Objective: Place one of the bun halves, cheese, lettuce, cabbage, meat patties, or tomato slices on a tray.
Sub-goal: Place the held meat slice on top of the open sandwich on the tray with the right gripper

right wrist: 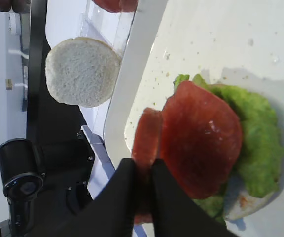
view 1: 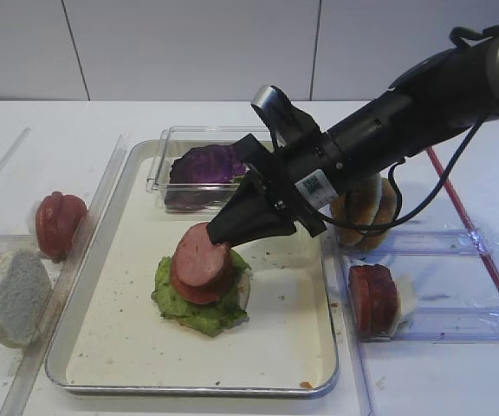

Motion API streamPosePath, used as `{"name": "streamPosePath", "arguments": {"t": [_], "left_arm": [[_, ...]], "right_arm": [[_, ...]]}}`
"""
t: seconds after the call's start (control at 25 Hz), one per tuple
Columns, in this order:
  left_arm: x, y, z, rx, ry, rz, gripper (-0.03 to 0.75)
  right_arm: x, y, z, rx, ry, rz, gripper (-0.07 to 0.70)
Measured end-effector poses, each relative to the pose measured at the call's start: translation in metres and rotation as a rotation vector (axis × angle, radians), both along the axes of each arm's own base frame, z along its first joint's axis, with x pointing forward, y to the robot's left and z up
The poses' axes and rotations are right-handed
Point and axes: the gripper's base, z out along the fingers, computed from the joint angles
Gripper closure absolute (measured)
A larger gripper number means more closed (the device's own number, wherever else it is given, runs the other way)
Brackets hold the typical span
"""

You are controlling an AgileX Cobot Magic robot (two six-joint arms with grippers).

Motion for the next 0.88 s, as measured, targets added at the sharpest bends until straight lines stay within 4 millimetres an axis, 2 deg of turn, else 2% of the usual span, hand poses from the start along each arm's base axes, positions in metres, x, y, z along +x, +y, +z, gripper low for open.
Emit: {"name": "streamPosePath", "arguments": {"t": [0.36, 0.64, 0.72, 0.88], "left_arm": [[0.0, 0.0, 0.0, 0.0, 0.0, 0.0, 0.301], [0.0, 0.0, 0.0, 0.0, 0.0, 0.0, 0.301], [0.0, 0.0, 0.0, 0.0, 0.0, 0.0, 0.301], [0.0, 0.0, 0.0, 0.0, 0.0, 0.0, 0.302]], "right_arm": [[0.002, 0.001, -0.01, -0.005, 0.027, -0.007, 0.533], [0.004, 0.002, -0.009, 0.013, 0.051, -0.035, 0.529], [0.004, 0.002, -0.009, 0.012, 0.052, -0.037, 0.49], [0.004, 0.002, -0.009, 0.012, 0.053, -0.038, 0.288]]}}
